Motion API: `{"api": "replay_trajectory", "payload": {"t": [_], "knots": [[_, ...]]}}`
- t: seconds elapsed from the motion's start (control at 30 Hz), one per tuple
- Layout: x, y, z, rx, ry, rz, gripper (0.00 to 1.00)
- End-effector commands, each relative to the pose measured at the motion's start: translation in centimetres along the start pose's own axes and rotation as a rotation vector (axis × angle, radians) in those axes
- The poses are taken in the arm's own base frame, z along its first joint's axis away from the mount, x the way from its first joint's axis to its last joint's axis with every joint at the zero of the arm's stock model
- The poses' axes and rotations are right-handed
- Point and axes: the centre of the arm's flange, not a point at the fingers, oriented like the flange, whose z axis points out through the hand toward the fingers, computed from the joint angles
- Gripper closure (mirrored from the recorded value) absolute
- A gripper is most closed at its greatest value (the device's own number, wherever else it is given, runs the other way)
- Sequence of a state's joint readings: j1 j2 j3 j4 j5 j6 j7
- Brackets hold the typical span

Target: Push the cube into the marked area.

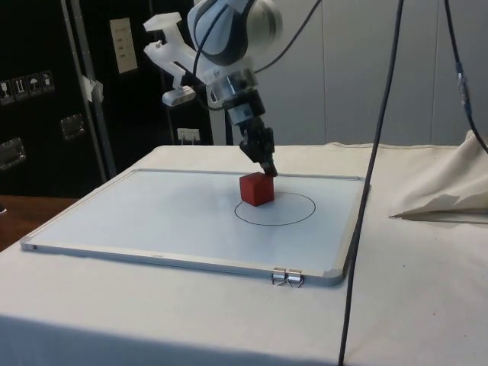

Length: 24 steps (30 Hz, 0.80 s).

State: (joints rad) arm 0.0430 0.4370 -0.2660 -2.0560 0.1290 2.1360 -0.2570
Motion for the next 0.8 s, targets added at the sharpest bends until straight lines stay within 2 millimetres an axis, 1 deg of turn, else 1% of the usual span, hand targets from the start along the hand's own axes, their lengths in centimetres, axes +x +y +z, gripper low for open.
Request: {"api": "replay_trajectory", "payload": {"t": [0.0,0.03,0.13,0.4,0.43,0.53,0.77], "knots": [[-0.4,-0.1,0.0,0.007,0.001,-0.003,1.0],[-0.9,-0.1,0.0,0.012,-0.002,-0.005,1.0],[-1.2,0.0,0.1,0.015,-0.005,-0.011,1.0],[-1.2,0.6,0.0,0.01,-0.006,-0.014,1.0],[-1.3,0.5,0.1,0.009,-0.006,-0.012,1.0],[-1.3,1.1,0.0,0.01,-0.007,-0.011,1.0],[-1.4,1.7,-0.1,0.009,-0.005,-0.008,1.0]]}}
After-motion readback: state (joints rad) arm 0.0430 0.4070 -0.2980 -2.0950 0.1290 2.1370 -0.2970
